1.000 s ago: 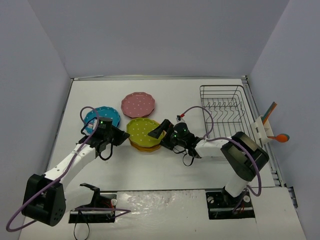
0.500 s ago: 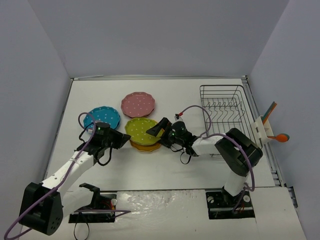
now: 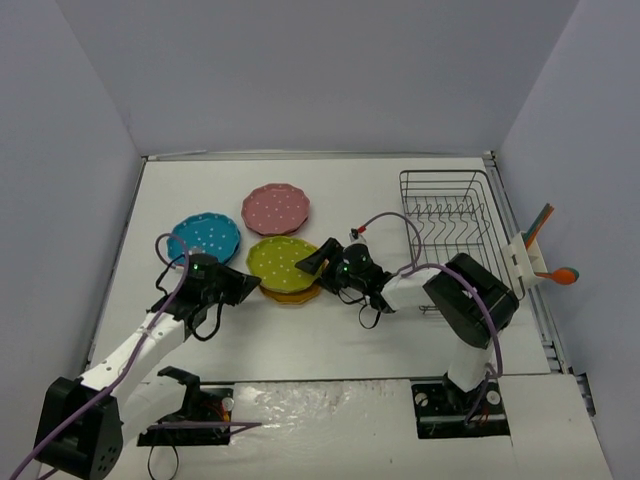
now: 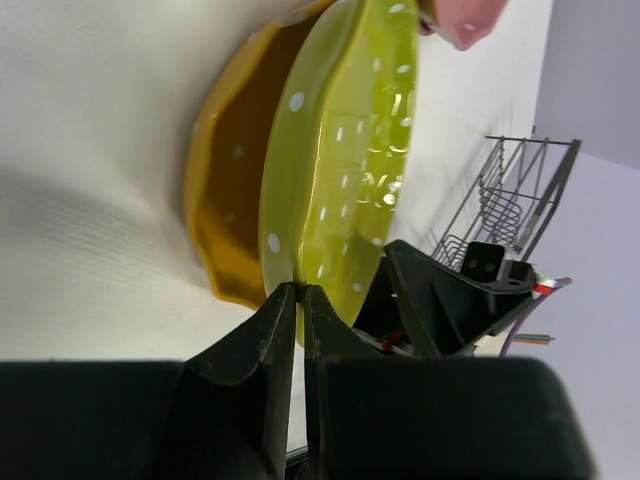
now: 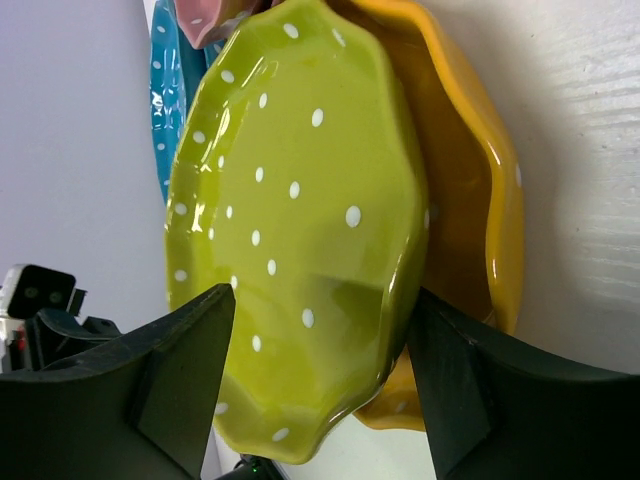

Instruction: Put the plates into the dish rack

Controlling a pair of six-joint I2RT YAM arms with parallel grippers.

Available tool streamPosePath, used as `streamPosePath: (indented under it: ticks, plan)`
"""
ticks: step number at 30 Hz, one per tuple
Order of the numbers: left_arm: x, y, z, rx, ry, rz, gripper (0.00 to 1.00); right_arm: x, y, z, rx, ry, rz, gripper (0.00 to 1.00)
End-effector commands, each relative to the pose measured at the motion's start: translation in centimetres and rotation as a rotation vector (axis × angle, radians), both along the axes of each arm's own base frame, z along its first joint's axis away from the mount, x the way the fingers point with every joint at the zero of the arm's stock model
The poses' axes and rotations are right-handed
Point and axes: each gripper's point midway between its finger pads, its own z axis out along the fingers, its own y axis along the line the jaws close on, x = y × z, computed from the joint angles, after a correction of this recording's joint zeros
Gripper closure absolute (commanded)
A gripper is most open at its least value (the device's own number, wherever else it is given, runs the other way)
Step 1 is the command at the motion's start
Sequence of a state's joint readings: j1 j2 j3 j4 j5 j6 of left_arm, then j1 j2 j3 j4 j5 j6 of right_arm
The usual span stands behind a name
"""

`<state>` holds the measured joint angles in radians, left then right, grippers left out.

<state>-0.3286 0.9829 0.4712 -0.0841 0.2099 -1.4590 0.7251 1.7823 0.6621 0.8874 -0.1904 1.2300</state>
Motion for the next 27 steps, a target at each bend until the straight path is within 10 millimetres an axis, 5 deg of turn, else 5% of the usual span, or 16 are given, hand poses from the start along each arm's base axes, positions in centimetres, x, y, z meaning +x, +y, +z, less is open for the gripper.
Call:
streamPosePath:
  ticks: [1, 14, 18, 24, 27]
  plan:
    - [-0.3, -2.5, 2.8, -0.108, -0.071, -0.103, 1.0, -0.2, 1.1, 0.0, 0.011, -0.025, 0.036, 0.42]
    - [-2.0, -1.8, 0.4, -0.029, -0.032, -0.147, 1.0, -0.1, 1.2, 3.3, 0.058, -0.128, 0.055, 0.96]
    - [-2.2, -1.8, 0.5, -0.018, -0.031, -0.168, 0.98, -0.1, 1.3, 5.4, 0.064, -0.199, 0.085, 1.0]
    - [-2.3, -0.4, 3.8, 0.106, -0.099, -0.191, 0.47, -0.3, 0.8, 10.2, 0.039, -0.353, 0.115, 1.0]
    - [-2.7, 1.1, 4.8, 0.218, -0.113, -0.198, 0.31, -0.3, 0.1, 12.3, -0.003, -0.43, 0.125, 1.0]
